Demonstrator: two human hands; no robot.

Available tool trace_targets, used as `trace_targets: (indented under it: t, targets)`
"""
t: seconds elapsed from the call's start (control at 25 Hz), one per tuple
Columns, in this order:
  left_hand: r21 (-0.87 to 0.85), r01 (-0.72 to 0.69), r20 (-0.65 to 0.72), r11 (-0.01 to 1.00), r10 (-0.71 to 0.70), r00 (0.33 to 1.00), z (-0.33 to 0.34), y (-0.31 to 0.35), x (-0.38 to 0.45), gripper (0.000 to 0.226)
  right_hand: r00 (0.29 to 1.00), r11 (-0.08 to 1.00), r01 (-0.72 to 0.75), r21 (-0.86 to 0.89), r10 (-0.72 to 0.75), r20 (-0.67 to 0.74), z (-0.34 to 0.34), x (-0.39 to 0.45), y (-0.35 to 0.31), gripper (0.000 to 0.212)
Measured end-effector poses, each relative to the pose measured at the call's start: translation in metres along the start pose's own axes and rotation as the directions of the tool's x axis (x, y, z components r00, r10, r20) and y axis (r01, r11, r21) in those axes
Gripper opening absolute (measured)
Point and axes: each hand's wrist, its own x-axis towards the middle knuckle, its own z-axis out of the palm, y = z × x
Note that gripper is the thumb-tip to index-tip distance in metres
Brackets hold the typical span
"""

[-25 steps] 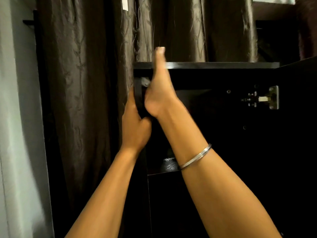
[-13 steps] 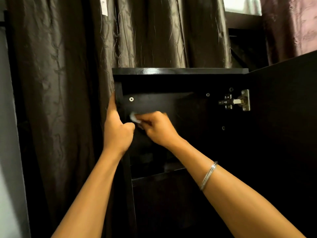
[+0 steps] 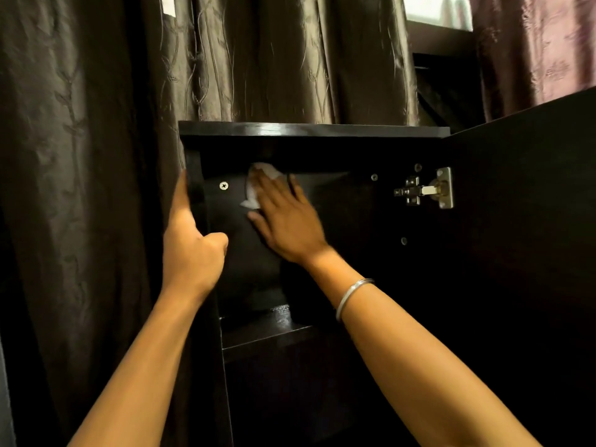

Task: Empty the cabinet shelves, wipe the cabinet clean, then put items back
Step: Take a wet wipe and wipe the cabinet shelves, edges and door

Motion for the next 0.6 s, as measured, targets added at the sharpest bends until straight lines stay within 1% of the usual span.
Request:
trace_targets:
  t: [0.04, 0.12, 0.2, 0.24, 0.28, 0.32, 0.44, 0.48, 0.56, 0.6]
  targets:
    - [-0.012, 0.011, 0.007, 1.0, -0.011, 1.0, 0.0, 0.001, -0.001, 0.103, 0.999, 0.999, -0.046, -0.03, 0.046, 0.003, 0.0, -0.01, 0.018, 0.068]
    - [-0.016, 0.023, 0.007, 1.0, -0.023, 1.0, -0.001, -0.001, -0.002, 0.103, 0.975, 0.973, -0.224, -0.05, 0.223, -0.016, -0.001, -0.03, 0.056, 0.076]
    - [-0.016, 0.022, 0.005, 1.0, -0.022, 1.0, -0.001, -0.002, -0.002, 0.103, 0.895, 0.896, -0.445, 0.01, 0.445, -0.037, -0.01, -0.045, 0.091, 0.081]
    - [-0.01, 0.017, 0.005, 1.0, -0.017, 1.0, -0.001, -0.002, -0.002, 0.103, 0.851, 0.852, -0.521, 0.057, 0.523, -0.042, -0.014, -0.049, 0.105, 0.081]
    - [-0.009, 0.013, 0.001, 1.0, -0.013, 1.0, -0.001, -0.002, -0.002, 0.102, 0.824, 0.824, -0.559, 0.087, 0.564, -0.049, -0.016, -0.05, 0.113, 0.08]
    - [-0.01, 0.012, 0.002, 1.0, -0.012, 1.0, -0.001, -0.003, -0.002, 0.102, 0.813, 0.813, -0.575, 0.086, 0.58, -0.052, -0.019, -0.05, 0.115, 0.076]
    - [-0.017, 0.0, 0.008, 1.0, 0.0, 1.0, 0.0, -0.003, -0.002, 0.102, 0.822, 0.822, -0.569, -0.003, 0.569, -0.031, -0.029, -0.048, 0.119, 0.064]
    - [-0.015, -0.008, 0.008, 1.0, 0.008, 1.0, 0.0, -0.004, -0.001, 0.103, 0.82, 0.819, -0.57, -0.06, 0.572, 0.012, -0.034, -0.049, 0.118, 0.064]
    - [-0.002, -0.024, 0.005, 1.0, 0.024, 1.0, -0.001, -0.005, 0.001, 0.104, 0.8, 0.794, -0.552, -0.257, 0.59, 0.105, -0.04, -0.055, 0.113, 0.063]
    - [0.008, -0.027, 0.002, 1.0, 0.027, 1.0, -0.001, -0.006, 0.001, 0.104, 0.794, 0.783, -0.516, -0.347, 0.589, 0.148, -0.037, -0.064, 0.112, 0.06]
